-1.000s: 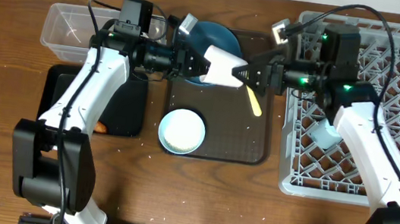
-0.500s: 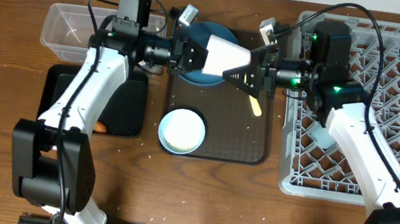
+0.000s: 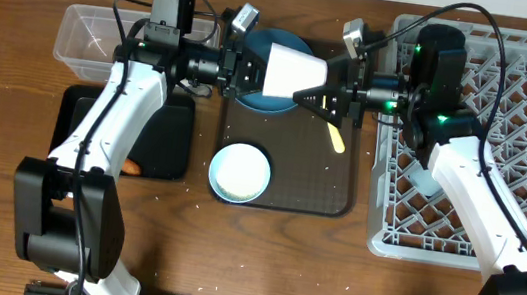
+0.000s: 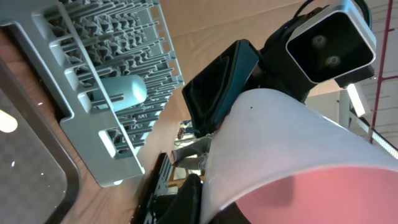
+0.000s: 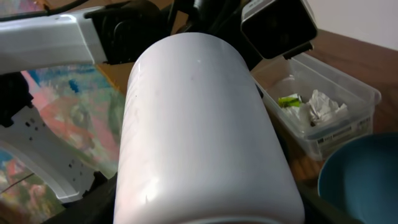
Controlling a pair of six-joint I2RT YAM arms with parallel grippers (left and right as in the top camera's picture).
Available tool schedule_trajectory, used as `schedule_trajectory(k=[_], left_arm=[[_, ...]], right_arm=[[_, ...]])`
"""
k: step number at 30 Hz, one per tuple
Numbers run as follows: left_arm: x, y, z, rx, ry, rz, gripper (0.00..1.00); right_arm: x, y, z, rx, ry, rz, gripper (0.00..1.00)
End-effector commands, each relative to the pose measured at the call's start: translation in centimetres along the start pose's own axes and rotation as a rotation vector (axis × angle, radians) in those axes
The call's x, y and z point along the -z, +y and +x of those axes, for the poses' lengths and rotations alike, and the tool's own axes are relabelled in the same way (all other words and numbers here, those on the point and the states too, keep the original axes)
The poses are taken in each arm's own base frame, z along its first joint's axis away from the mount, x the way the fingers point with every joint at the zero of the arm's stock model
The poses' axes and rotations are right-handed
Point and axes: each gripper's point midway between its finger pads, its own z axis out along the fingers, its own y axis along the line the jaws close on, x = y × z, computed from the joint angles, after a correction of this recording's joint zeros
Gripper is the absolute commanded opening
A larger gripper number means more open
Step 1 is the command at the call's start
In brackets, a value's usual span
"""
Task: Sort waste into correct bins and load items into the dishwasher rack
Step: 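Lift the pink cup and pass it to the right gripper, then carry the pink cup right and set it upside down in the rack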
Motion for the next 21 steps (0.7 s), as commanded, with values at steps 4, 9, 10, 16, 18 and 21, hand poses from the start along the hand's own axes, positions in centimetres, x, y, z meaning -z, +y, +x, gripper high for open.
schedule_trajectory(k=[4,9,10,16,18,21], left_arm=[[-0.65,-1.35,0.5,-0.019,0.023,0.016,0.06],[-0.67,-1.37,0.52,-0.019,0.024,0.017,0.06],[-0.67,-1.36,0.51,-0.019,0.024,0.016,0.06],[-0.67,-1.36,0.51,-0.02,0.024,0.016,0.12],[-0.67,-1.36,0.51,-0.02,0.024,0.016,0.15],[-0.66,-1.35,0.5,-0.02,0.023,0.016,0.17]], right_arm=[[-0.35,0.58,-1.28,0.087,-0.024,-0.011,0.75],[-0.54,0.74,-1.28,0.092,-0.023,-0.017,0.72],[-0.64,0.82,-1.22,0.091,-0.021,-0.019,0.69],[-0.81,0.95,-1.19,0.094,-0.02,-0.024,0.55],[-0.8,0.98,-1.23,0.097,-0.021,-0.024,0.52],[-0.7,0.91,-1.36,0.102,-0.025,-0.021,0.5]])
